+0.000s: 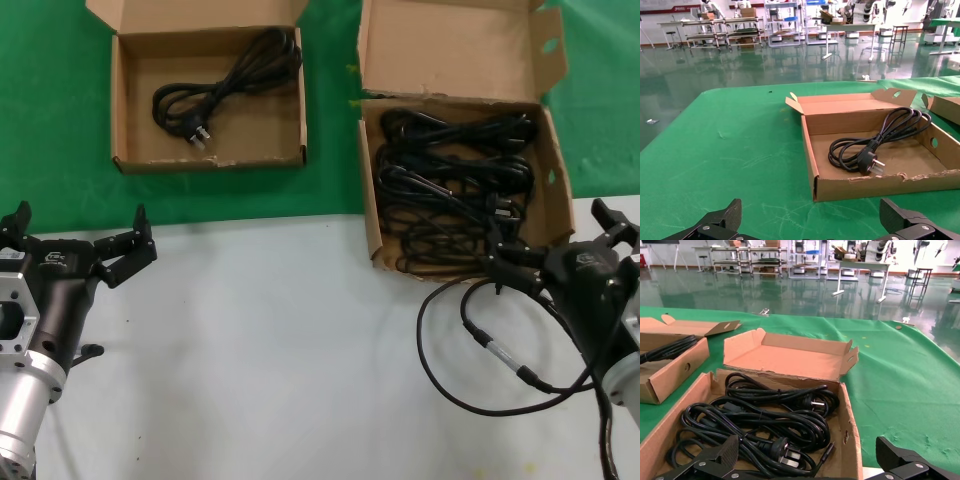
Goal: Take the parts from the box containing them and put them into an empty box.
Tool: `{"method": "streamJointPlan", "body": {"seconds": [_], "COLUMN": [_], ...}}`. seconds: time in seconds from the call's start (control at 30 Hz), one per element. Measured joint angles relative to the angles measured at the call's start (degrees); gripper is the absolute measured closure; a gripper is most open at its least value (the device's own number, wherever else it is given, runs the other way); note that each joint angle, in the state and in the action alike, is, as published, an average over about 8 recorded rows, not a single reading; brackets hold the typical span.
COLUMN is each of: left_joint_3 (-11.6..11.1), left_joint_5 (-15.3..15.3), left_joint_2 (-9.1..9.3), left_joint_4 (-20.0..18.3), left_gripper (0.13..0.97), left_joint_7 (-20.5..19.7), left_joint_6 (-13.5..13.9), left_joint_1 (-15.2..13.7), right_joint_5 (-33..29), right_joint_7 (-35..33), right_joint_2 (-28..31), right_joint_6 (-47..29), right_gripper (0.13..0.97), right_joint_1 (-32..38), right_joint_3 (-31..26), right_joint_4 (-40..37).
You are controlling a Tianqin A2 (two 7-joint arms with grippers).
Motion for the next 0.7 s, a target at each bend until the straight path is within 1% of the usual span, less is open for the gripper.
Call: {"method": "streamJointPlan", "body": {"seconds": [0.7], "left_joint_3": [0.0], "left_joint_5": [0.0], "left_joint_2": [0.0], "left_joint_4": [0.0], "left_gripper": [0.132], "left_joint_7": [0.0], "left_joint_6": [0.0], "left_joint_1": [0.0], "right_joint_5": [0.0], "right_joint_7": [0.0], "right_joint_2": [0.0], "right_joint_6": [0.0], "right_gripper": [0.129], "right_joint_1": [0.0], "right_joint_3": [0.0], "right_joint_4": [0.0]}}
